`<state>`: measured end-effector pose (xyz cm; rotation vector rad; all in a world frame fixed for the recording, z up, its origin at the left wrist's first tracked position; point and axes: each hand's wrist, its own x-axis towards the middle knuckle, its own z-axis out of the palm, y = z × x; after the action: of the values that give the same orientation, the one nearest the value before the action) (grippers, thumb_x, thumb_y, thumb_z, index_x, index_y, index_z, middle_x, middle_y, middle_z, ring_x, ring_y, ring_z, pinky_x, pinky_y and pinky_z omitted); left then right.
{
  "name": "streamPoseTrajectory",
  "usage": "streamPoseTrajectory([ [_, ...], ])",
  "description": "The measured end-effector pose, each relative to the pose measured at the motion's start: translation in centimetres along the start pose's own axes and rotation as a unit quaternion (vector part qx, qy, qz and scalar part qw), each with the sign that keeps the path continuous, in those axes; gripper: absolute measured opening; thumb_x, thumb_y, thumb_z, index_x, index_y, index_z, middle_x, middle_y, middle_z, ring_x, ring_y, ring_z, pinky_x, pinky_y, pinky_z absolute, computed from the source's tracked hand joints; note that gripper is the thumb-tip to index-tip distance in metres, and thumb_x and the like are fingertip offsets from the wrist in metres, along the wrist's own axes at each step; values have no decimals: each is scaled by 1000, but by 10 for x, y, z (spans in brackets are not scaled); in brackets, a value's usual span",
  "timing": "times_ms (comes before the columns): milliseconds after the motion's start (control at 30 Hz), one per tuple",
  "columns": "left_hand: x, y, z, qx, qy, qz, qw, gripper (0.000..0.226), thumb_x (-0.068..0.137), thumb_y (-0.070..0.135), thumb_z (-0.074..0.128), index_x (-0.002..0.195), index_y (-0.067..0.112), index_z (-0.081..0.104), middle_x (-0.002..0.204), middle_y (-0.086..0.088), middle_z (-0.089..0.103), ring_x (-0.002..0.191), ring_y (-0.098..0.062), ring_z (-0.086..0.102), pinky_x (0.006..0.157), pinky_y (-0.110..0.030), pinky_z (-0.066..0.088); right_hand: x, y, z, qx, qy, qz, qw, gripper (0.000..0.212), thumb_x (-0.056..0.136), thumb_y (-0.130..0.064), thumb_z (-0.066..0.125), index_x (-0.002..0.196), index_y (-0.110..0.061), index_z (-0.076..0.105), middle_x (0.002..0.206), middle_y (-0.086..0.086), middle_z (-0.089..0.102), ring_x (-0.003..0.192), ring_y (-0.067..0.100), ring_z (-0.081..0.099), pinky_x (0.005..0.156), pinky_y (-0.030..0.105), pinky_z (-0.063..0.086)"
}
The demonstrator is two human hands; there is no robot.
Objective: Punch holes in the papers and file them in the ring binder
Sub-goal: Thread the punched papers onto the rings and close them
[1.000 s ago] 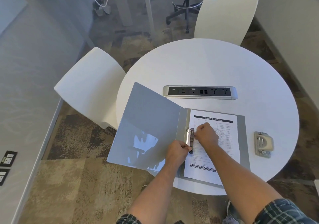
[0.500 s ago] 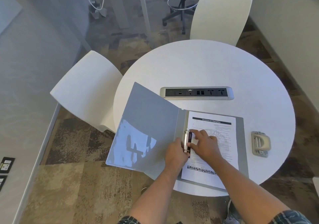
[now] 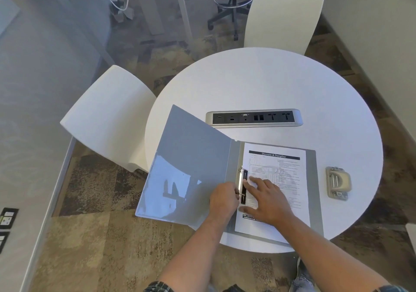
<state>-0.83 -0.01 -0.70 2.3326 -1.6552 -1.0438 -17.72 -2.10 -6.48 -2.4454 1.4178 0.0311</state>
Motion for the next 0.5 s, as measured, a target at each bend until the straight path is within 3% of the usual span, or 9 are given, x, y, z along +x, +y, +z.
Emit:
streamPoseTrajectory([
  [100,1,2,-3,4,-18,-5,1000,21,87,5,60,90,19,75,87,1,76,82,-20,70,71,-31,56,3,-2,0,13,-2,13,1000,83,84,-80,38,148,-29,52,145,0,58,126,26,57,101,44,51],
  [233,1,1,-6,-4,-32,-8,999,18,88,7,59,86,18,73,87,1,76,84,-22,70,73,-31,56,12,0,-6,84,-13,58,995,86,84,-70,62,155,-29,38,137,-9,59,123,20,55,103,38,46],
  [333,0,1,-5,-6,-26,-9,1000,20,90,5,58,89,17,74,89,1,76,85,-20,70,73,-31,56,18,-1,-13,80,-22,56,995,83,84,-67,66,154,-31,39,132,-11,61,120,18,55,99,35,47],
  [500,0,10,-11,22,-11,-1,1000,12,91,8,62,92,15,73,92,-4,74,79,-21,63,67,-30,49,19,-6,-12,79,-29,59,995,76,90,-59,65,156,-31,39,146,-12,56,129,20,50,105,35,45],
])
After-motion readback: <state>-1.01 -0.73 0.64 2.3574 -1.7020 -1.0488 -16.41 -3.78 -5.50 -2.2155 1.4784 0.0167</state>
